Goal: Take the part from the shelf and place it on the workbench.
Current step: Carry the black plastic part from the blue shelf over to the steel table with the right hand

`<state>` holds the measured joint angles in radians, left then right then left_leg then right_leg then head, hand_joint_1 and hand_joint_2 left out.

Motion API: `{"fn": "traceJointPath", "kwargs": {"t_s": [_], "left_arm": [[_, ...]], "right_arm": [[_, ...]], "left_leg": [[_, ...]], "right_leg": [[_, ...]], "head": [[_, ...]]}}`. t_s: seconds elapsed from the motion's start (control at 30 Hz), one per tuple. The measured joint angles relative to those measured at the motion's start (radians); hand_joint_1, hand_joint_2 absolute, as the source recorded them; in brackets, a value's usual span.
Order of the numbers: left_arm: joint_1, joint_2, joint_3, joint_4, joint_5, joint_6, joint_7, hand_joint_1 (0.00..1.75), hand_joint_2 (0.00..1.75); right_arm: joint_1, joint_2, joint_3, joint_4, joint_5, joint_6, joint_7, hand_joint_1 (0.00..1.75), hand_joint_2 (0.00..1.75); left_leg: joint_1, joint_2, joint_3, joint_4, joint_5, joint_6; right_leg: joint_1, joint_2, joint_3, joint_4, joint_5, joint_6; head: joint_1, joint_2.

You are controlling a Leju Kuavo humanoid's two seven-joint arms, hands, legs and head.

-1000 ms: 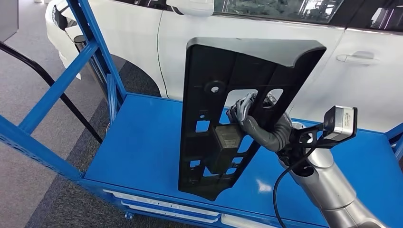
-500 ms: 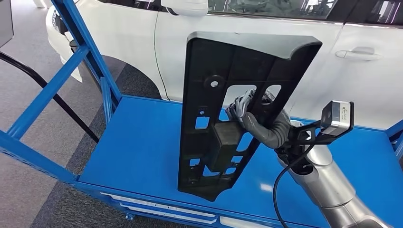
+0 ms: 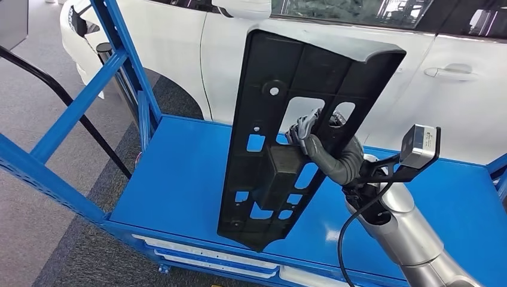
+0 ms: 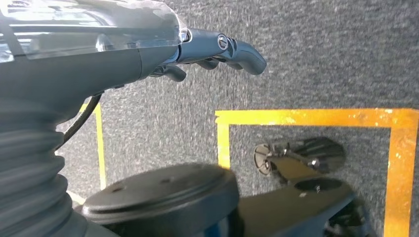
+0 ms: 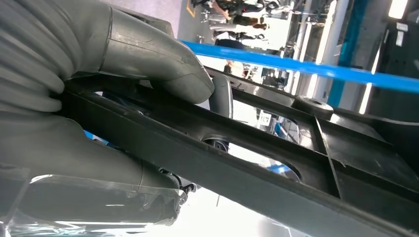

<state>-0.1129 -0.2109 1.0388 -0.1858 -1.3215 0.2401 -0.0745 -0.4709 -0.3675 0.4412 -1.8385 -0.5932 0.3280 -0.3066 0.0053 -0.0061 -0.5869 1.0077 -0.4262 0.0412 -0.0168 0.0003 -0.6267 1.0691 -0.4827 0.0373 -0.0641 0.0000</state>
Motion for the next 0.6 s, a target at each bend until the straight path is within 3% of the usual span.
{"fn": "traceJointPath", "kwargs": {"t_s": [0.07, 0.1, 0.13, 0.17, 0.2, 0.27, 0.3, 0.33, 0.43, 0.47, 0.5, 0.57, 0.6], "left_arm": [[-0.003, 0.0, 0.0, 0.0, -0.002, -0.004, 0.003, 0.0, 1.75], [-0.003, 0.0, 0.0, 0.0, -0.003, -0.006, 0.004, 0.0, 1.75], [-0.003, 0.0, 0.0, 0.0, -0.004, -0.007, 0.005, 0.0, 1.75], [-0.003, 0.0, 0.0, 0.0, -0.005, -0.007, 0.005, 0.0, 1.75], [-0.004, -0.001, 0.0, 0.0, -0.006, -0.007, 0.005, 0.0, 1.75], [-0.006, -0.002, 0.0, 0.0, -0.006, -0.007, 0.005, 0.0, 1.75], [-0.007, -0.002, 0.0, 0.0, -0.006, -0.008, 0.005, 0.0, 1.75], [-0.007, -0.003, 0.0, 0.0, -0.006, -0.008, 0.005, 0.0, 1.75], [-0.008, -0.004, 0.0, 0.0, -0.001, -0.007, 0.007, 0.0, 1.75], [-0.008, -0.005, 0.0, 0.0, 0.001, -0.007, 0.008, 0.0, 1.75], [-0.008, -0.005, 0.0, 0.0, 0.004, -0.006, 0.009, 0.0, 1.75], [-0.011, -0.004, 0.0, 0.0, 0.006, -0.006, 0.012, 0.0, 1.75], [-0.013, -0.004, 0.0, 0.0, 0.007, -0.006, 0.013, 0.0, 1.75]], "right_arm": [[0.014, -0.001, -0.002, -0.007, 0.014, -0.008, -0.003, 1.75, 1.75], [0.022, -0.001, -0.002, -0.01, 0.019, -0.01, -0.004, 1.75, 1.75], [0.029, -0.001, -0.002, -0.011, 0.023, -0.012, -0.004, 1.75, 1.75], [0.034, -0.001, -0.002, -0.012, 0.024, -0.014, -0.004, 1.75, 1.75], [0.037, -0.001, -0.002, -0.014, 0.025, -0.015, -0.004, 1.75, 1.75], [0.038, -0.001, -0.003, -0.021, 0.026, -0.017, -0.004, 1.75, 1.75], [0.038, -0.001, -0.004, -0.025, 0.027, -0.018, -0.005, 1.75, 1.75], [0.038, -0.001, -0.005, -0.028, 0.028, -0.02, -0.007, 1.75, 1.75], [0.03, 0.001, -0.007, -0.029, 0.031, -0.024, -0.009, 1.75, 1.75], [0.024, 0.005, -0.006, -0.029, 0.033, -0.027, -0.007, 1.75, 1.75], [0.019, 0.011, -0.006, -0.027, 0.036, -0.032, -0.003, 1.75, 1.75], [0.012, 0.029, -0.006, -0.026, 0.046, -0.044, 0.006, 1.75, 1.75], [0.011, 0.039, -0.006, -0.025, 0.052, -0.05, 0.01, 1.75, 1.75]], "left_leg": [[-0.002, 0.002, -0.013, 0.0, 0.01, 0.007], [-0.004, 0.002, -0.022, 0.001, 0.016, 0.008], [-0.005, 0.002, -0.031, 0.003, 0.021, 0.008], [-0.006, 0.003, -0.041, 0.005, 0.027, 0.008], [-0.007, 0.002, -0.05, 0.008, 0.033, 0.006], [-0.009, 0.001, -0.064, 0.012, 0.045, 0.001], [-0.01, 0.0, -0.067, 0.012, 0.052, -0.003], [-0.011, 0.0, -0.069, 0.011, 0.058, -0.008], [-0.012, -0.001, -0.076, 0.007, 0.07, -0.026], [-0.012, -0.001, -0.083, 0.019, 0.052, -0.032], [-0.011, -0.001, -0.096, 0.051, 0.015, -0.038], [-0.005, 0.0, -0.128, 0.167, -0.087, -0.049], [-0.003, 0.0, -0.14, 0.233, -0.125, -0.054]], "right_leg": [[0.0, 0.0, -0.048, 0.13, -0.084, 0.004], [0.0, 0.0, -0.068, 0.192, -0.113, 0.006], [0.0, 0.0, -0.073, 0.225, -0.124, 0.006], [0.0, 0.0, -0.058, 0.217, -0.115, 0.004], [0.001, 0.0, -0.022, 0.169, -0.092, 0.001], [0.004, 0.0, 0.077, 0.021, -0.049, -0.009], [0.008, 0.0, 0.109, -0.03, -0.036, -0.013], [0.011, 0.0, 0.125, -0.061, -0.032, -0.017], [0.011, -0.002, 0.112, -0.073, -0.01, -0.033], [0.008, -0.003, 0.105, -0.076, 0.001, -0.04], [0.005, -0.006, 0.095, -0.08, 0.013, -0.046], [0.004, -0.008, 0.07, -0.08, 0.034, -0.053], [0.005, -0.009, 0.055, -0.078, 0.045, -0.053]], "head": [[0.0, 0.0], [0.0, 0.0], [0.0, 0.0], [0.0, 0.0], [0.0, 0.0], [0.0, 0.0], [0.0, 0.0], [0.0, 0.0], [0.0, 0.0], [0.0, 0.0], [0.0, 0.0], [0.0, 0.0], [0.0, 0.0]]}}
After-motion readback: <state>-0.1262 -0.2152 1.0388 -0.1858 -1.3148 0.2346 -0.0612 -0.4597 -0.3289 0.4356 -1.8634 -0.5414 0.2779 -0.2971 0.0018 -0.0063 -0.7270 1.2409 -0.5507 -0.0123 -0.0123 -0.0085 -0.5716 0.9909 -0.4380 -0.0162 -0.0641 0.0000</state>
